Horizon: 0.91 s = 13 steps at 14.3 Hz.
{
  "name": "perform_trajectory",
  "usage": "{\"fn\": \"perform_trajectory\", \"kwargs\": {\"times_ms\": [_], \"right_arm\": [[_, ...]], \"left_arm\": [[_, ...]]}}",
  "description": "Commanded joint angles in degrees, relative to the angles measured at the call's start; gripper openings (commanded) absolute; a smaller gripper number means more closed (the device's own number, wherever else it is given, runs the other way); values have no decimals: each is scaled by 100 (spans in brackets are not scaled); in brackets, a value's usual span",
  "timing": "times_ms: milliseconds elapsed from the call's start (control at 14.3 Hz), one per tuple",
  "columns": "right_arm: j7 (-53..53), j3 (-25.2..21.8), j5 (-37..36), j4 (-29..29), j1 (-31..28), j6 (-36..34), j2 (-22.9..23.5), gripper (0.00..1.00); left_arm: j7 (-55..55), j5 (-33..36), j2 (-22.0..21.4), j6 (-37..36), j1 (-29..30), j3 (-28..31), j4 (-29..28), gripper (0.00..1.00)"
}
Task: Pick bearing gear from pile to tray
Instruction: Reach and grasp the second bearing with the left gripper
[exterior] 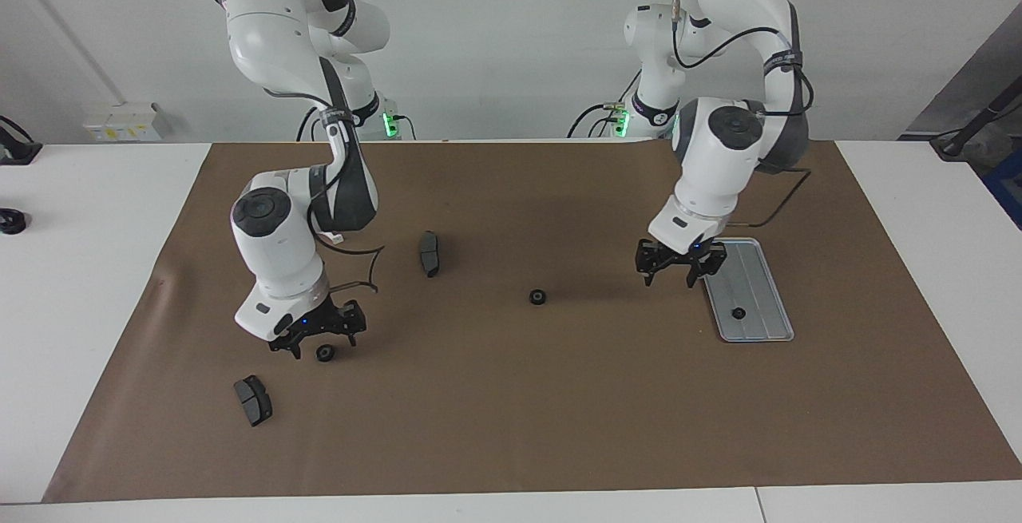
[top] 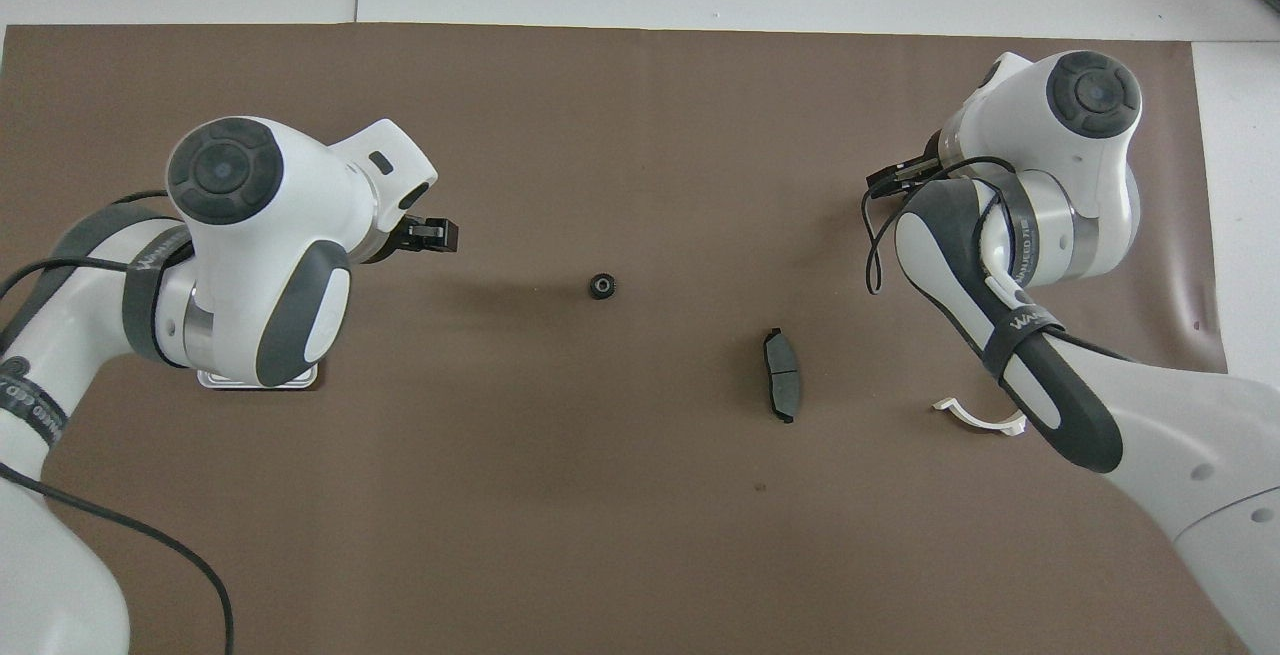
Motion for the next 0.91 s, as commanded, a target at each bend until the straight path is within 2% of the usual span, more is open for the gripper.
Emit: {"fn": "perform_trajectory", "kwargs": {"times_ms": [0,279,419,768,838], "right_arm": [[-162,92,124,-419,-120,349,-43,100],[-302,91,133,-604,-208,561,-43,100],[-321,91,133,-605,-235,482,-43,87],[-321,91,133,-578,-270,131,-61,66],[-312,100,133,-561,-279,8,-78,66]], "left_arm": [[-738,156,478,-77,-578,95,475,80],[-1320,288,954,-60,-1089,95,950,77],[-1558,305,1165,10,-1274,95,1047,76],[-1647,261,1420,608,-1442,77,1056,76],[-1647,261,1420,730,-1442,68,1004,76]]}}
